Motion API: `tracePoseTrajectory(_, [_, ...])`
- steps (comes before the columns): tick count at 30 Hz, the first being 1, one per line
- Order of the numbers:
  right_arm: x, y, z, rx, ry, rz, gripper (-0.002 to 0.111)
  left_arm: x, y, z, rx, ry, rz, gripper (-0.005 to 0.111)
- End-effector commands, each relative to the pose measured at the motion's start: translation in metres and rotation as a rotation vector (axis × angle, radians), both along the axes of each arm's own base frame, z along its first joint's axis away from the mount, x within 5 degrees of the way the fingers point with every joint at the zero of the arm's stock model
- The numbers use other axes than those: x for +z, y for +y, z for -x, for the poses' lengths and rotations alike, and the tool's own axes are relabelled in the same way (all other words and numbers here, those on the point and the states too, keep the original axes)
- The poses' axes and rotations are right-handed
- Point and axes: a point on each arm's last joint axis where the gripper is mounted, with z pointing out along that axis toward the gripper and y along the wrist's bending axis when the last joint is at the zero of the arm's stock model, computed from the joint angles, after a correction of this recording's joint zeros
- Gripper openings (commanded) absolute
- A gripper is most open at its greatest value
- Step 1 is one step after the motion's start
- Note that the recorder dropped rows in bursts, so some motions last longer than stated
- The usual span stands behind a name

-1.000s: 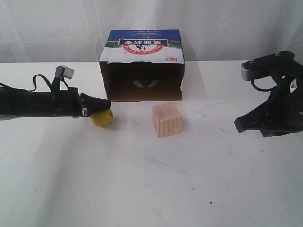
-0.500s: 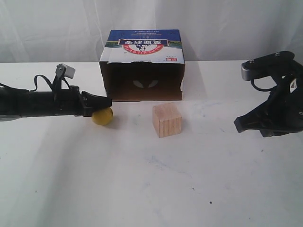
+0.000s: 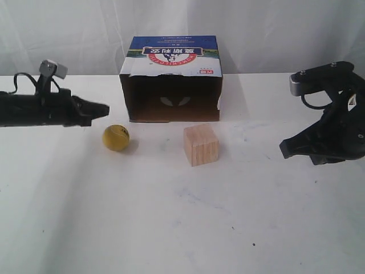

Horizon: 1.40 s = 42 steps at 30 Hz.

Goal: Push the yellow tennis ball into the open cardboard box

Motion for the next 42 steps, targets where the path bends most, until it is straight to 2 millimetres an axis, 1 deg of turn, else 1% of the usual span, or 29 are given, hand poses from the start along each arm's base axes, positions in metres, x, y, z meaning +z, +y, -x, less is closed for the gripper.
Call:
tracePoseTrajectory(1, [0.0, -0.001, 0.0, -0.01, -0.009, -0.007, 0.0, -0.016, 0.002, 0.011, 0.044, 0.027, -0.034, 0.0])
tracePoseTrajectory(7, [0.0, -0.001, 0.0, -0.01, -0.009, -0.007, 0.0, -0.015, 0.001, 0.012, 0.048, 0.022, 0.005, 0.0])
tracePoseTrajectory(12, [0.001, -0.001, 0.0, -0.017, -0.01, -0.011, 0.0, -0.01, -0.005, 0.014, -0.014, -0.017, 0.057, 0.0])
tracePoseTrajectory(17, [0.001, -0.001, 0.0, -0.017, -0.01, -0.011, 0.0, -0.012, -0.023, 0.015, -0.067, -0.026, 0.047, 0.0])
tracePoseTrajectory(21, [0.0, -0.001, 0.0, -0.019, -0.008, -0.013, 0.0, -0.022, -0.046, 0.017, -0.144, -0.039, 0.017, 0.0])
tracePoseTrajectory(23, [0.0, -0.001, 0.001, -0.019, -0.004, -0.012, 0.0, -0.027, -0.053, 0.016, -0.163, -0.036, 0.014, 0.0])
tracePoseTrajectory(25, [0.0, -0.001, 0.001, -0.019, -0.004, -0.012, 0.0, -0.027, -0.058, 0.013, -0.176, -0.042, 0.017, 0.0])
tracePoseTrajectory(35, [0.0, -0.001, 0.001, -0.03, -0.003, -0.018, 0.0, -0.001, -0.061, -0.007, -0.179, -0.111, 0.065, 0.0])
tracePoseTrajectory(40, [0.0, -0.001, 0.001, -0.031, -0.002, -0.022, 0.0, 0.011, -0.063, -0.009, -0.205, -0.153, 0.091, 0.0])
tracePoseTrajectory(42, [0.0, -0.001, 0.001, -0.032, -0.002, -0.024, 0.0, 0.021, -0.062, -0.009, -0.19, -0.153, 0.099, 0.0])
